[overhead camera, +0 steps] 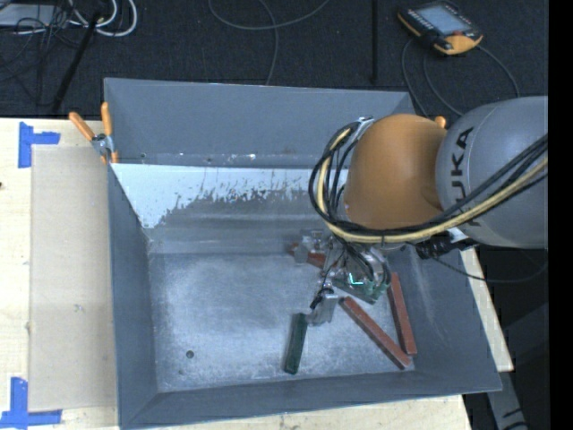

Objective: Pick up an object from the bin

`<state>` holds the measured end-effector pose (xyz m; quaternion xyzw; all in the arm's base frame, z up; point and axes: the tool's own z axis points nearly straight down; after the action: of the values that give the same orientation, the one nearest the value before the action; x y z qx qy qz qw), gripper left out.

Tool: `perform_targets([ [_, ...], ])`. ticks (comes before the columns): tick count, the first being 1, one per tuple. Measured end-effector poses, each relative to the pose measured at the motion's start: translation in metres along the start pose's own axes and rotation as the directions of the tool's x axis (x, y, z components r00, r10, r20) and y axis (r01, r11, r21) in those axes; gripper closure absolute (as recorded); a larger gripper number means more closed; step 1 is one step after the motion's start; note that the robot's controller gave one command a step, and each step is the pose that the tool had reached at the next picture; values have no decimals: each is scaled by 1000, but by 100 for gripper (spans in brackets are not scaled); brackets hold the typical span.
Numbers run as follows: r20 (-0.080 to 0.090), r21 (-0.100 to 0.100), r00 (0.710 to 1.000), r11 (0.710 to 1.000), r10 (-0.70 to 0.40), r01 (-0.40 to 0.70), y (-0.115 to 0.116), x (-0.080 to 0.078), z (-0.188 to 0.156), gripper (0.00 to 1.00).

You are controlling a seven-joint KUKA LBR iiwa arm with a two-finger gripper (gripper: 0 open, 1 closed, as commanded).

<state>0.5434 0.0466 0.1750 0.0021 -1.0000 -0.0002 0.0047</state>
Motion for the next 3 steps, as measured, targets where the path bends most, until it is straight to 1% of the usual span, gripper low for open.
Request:
perform_targets([
  [1, 8, 0, 1000, 1000, 1, -1, 0, -2, -4, 0],
  [2, 13, 1, 999, 999, -35, 35, -23, 7, 50, 0],
  [3, 7, 1, 983, 983, -186, 186, -49, 23, 95, 0],
])
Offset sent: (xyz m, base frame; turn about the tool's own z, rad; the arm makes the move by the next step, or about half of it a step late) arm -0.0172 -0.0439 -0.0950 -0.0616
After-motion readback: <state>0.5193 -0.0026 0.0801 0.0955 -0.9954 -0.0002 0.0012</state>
